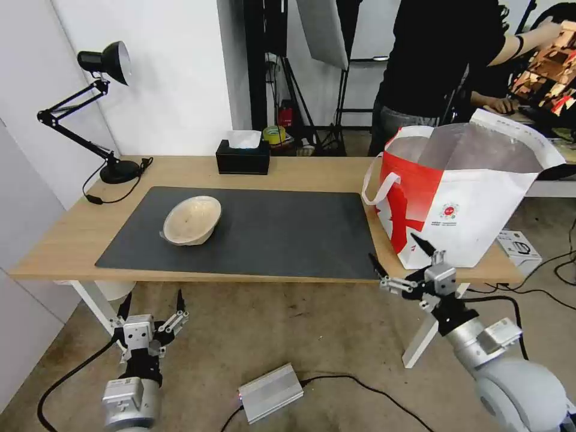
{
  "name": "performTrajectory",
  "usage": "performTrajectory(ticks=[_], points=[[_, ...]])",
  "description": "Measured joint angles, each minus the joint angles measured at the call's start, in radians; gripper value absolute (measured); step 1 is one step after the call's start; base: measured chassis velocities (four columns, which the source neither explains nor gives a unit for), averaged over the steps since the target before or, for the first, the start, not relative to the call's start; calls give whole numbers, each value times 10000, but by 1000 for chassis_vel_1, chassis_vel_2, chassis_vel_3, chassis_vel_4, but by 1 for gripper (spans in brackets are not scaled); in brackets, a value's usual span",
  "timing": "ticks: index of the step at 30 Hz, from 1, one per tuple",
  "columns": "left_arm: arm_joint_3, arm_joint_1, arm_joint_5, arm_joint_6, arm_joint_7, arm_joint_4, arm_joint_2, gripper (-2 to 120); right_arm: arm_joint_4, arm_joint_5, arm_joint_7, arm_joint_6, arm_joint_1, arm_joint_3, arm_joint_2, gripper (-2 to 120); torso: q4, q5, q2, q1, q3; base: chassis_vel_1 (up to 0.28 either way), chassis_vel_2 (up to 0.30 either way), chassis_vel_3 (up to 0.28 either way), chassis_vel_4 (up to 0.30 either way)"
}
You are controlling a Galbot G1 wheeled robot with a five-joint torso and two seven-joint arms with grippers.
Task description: Pick up the trash from the table and place it into the takeout bag.
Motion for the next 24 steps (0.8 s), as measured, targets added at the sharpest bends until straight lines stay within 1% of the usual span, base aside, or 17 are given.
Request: performTrajectory(ticks=[3,8,12,17,24], points=[[-25,-10,-12,0,-2,-3,8,100,-20,-102,448,-88,-145,-9,244,100,0,0,0,0,0,0,0,0,0],[-25,-25,-20,0,-2,3,2,100,-187,-337,759,-26,-280,13,575,100,0,0,0,0,0,0,0,0,0],[-13,-40,-21,-1,-5,64,-12,100,-384,-545,1288,175,-468,40,1125,100,-1,0,0,1,0,0,0,0,0],[-3,-57,-17,0,-6,103,-29,100,-566,-689,1724,332,-576,37,1449,100,0,0,0,0,0,0,0,0,0],[-7,-74,-7,0,-6,140,-38,100,-729,-777,2147,490,-710,-42,1627,100,0,-1,0,0,0,0,0,0,0]])
